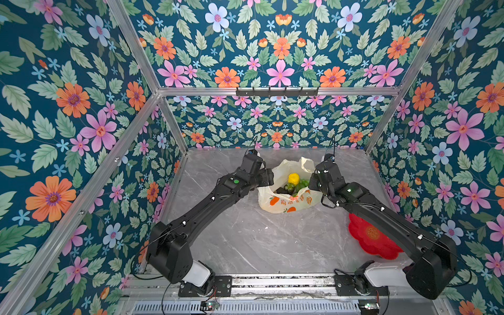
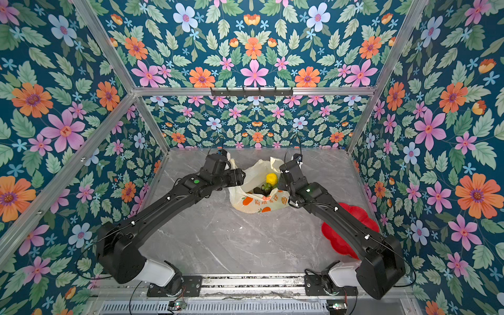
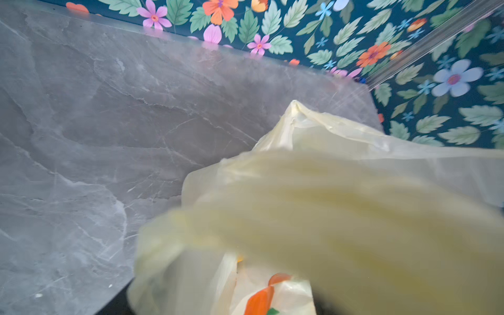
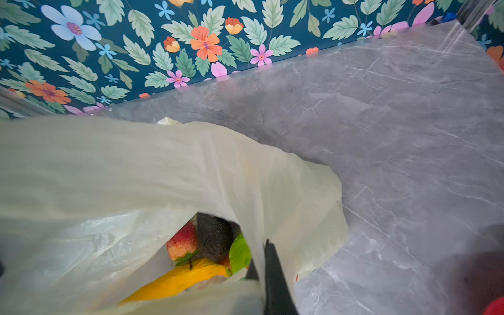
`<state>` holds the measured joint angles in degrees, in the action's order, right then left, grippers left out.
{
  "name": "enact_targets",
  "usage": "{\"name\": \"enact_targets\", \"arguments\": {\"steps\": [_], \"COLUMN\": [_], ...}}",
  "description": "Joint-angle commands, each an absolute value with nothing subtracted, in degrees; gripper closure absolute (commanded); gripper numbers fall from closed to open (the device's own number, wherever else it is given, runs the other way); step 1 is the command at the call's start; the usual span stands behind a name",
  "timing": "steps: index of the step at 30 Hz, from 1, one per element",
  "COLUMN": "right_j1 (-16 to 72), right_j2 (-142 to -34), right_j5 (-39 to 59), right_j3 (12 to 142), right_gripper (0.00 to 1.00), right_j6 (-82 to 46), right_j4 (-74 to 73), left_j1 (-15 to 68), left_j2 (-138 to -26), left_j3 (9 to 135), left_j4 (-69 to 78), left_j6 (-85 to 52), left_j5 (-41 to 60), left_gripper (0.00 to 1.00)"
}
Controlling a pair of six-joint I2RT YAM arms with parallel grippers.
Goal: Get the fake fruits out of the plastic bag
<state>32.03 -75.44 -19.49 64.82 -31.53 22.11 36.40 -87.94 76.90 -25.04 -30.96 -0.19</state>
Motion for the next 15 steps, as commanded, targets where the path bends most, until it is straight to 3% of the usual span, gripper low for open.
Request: {"name": "enact_targets", "arguments": {"steps": [1,4,6,15], "right_j1": [32.21,31.89,31.11,19.37], "right_j2": [-73.94,-73.58,-74.04,-77.13], "right_j5": [-18.02,-18.71,-17.94,4.73], "right_j3": [63.66,63.45,64.08,67.50], "right_gripper": [1.00,1.00,1.00,1.00], "right_j6": [-32.51,-31.81,-31.86,-38.15], "right_j4": [19.07,19.14,19.76,13.98], "left_j1": [36.27,36.21,35.91,25.55], "left_j2": [-89.89,-89.06,-88.40,-85.15], "left_j3": [78.99,77.26,76.35,75.05], "left_j4": [-33.18,-30.47,-29.33,-19.64], "left_j6": [-27.51,-27.67,-27.93,-31.07], "left_j5": [-1.75,0.16,1.45,10.68], "left_gripper": [0.28,0.37,0.49,0.91]}}
